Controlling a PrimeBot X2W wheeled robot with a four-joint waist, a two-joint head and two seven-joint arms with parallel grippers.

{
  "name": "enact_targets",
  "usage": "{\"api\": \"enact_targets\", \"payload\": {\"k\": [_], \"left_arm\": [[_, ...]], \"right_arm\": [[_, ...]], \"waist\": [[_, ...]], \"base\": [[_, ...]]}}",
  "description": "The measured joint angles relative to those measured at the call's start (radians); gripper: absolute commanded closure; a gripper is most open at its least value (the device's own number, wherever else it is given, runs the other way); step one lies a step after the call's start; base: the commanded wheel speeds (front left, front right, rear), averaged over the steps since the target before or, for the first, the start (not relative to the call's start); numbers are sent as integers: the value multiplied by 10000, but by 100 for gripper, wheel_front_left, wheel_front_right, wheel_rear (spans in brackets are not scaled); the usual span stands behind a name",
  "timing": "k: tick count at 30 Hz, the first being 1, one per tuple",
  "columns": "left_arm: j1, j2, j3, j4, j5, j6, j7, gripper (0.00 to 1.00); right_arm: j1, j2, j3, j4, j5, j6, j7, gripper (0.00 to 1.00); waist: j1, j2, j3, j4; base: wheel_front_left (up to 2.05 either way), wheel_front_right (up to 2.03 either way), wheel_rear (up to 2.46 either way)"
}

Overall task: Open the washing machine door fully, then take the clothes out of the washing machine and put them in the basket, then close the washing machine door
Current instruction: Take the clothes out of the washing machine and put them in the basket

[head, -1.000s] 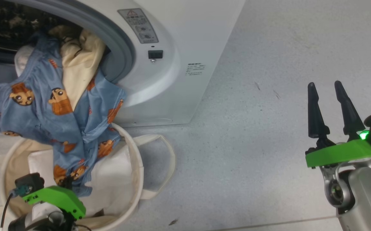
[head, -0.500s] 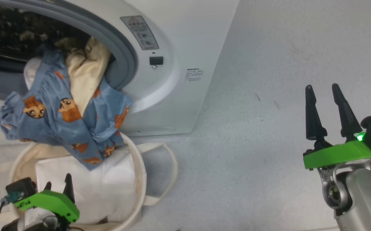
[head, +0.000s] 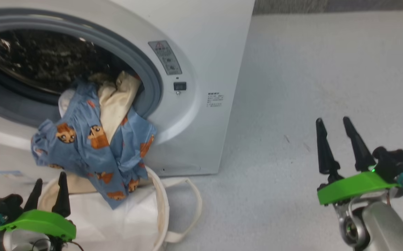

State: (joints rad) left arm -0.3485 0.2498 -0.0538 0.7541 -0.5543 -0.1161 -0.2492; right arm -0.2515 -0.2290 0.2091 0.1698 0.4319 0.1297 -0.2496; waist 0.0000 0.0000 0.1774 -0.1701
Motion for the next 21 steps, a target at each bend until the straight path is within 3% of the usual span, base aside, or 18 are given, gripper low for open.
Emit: {"api": "enact_targets", "payload": {"k": [9, 21], "left_arm": [[1163, 314, 431, -2592, 460, 48, 44, 0], [2431, 970, 729, -5451, 476, 932, 1480, 0]], "right_arm": [[441, 63, 205, 232, -8, 0, 0, 0], [641, 199, 324, 332, -8, 0, 0, 0]], "waist": [[0, 0, -1047, -127], [0, 0, -1481, -535]], "base": [[0, 0, 0], [0, 0, 0]]}}
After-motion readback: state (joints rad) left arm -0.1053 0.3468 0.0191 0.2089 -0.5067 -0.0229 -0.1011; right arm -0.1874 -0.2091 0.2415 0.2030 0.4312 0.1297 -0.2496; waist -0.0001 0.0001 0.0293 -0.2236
